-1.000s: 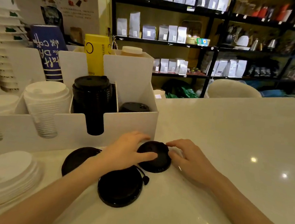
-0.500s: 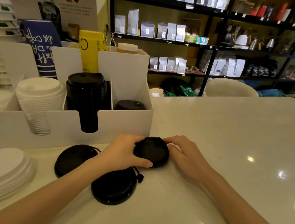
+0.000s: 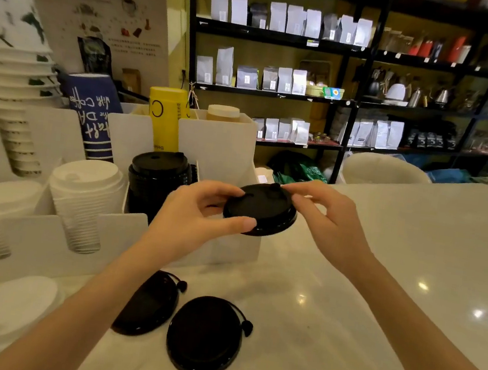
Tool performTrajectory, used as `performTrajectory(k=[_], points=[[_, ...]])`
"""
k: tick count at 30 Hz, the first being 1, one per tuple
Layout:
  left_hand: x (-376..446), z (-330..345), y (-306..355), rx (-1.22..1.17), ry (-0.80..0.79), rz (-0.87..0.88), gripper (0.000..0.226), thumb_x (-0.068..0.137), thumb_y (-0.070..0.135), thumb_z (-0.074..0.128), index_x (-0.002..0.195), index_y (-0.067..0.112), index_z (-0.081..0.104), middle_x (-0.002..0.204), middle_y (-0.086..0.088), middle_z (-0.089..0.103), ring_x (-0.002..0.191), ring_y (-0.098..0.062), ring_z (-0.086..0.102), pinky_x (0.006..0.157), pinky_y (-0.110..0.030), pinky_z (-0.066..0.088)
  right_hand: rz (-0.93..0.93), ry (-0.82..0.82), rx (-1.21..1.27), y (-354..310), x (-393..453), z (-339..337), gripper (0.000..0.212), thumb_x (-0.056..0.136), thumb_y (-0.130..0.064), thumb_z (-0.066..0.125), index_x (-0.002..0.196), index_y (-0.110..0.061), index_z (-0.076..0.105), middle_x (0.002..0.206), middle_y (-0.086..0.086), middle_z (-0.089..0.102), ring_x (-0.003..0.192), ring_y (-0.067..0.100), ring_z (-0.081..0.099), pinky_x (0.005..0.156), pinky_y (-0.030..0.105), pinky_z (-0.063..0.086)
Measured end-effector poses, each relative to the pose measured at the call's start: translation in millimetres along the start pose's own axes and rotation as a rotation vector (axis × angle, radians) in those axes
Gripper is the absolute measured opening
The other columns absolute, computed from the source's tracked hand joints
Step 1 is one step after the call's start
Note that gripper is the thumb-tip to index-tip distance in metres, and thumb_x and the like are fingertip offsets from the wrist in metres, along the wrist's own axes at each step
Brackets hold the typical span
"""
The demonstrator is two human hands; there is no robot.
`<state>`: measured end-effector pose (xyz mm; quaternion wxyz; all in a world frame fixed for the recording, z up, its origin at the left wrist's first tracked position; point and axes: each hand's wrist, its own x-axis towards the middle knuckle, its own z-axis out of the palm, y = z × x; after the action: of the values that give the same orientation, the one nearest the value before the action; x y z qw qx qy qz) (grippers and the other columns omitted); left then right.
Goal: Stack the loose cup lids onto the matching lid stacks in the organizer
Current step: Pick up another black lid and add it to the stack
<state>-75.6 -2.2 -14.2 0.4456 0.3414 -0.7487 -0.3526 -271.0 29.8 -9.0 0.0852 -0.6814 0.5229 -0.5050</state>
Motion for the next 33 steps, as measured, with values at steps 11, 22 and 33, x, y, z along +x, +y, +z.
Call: performTrajectory(k=[11,22,33], points=[[16,-58,4,-0.154,0.379,0.087,0.049,0.059,0.036,0.068,0.106,0.026,0.060,0.101,0.016,0.065,0.095,0.004,0.060,0.075,-0.010,0.047,-0.082,0.086,0.339,-41,60,59,0.028,0.089,-0.013,0.044,0.102,-0.026,0.064,0.094,-0.019,0.062,0.093,-0.010,0.054,0.077,0.000,0.039],[23,-97,-30,0.115,0.493,-0.012,0.035,0.071,0.025,0.070,0.104,0.022,0.059,0.108,0.002,0.064,0.105,-0.011,0.057,0.086,-0.023,0.048,0.012,-0.242,0.517,-35,71,117,0.029,0.095,-0.029,0.031,0.096,-0.046,0.055,0.100,-0.025,0.056,0.096,-0.016,0.049,0.083,0.004,0.037],[23,-92,-34,0.320,0.453,-0.076,0.039,0.074,0.027,0.067,0.110,0.015,0.059,0.111,-0.003,0.064,0.108,-0.015,0.055,0.094,-0.040,0.047,0.029,-0.277,0.454,-18,74,128,0.030,0.095,-0.031,0.025,0.110,-0.035,0.051,0.101,-0.026,0.052,0.087,-0.029,0.043,0.069,-0.011,0.028]])
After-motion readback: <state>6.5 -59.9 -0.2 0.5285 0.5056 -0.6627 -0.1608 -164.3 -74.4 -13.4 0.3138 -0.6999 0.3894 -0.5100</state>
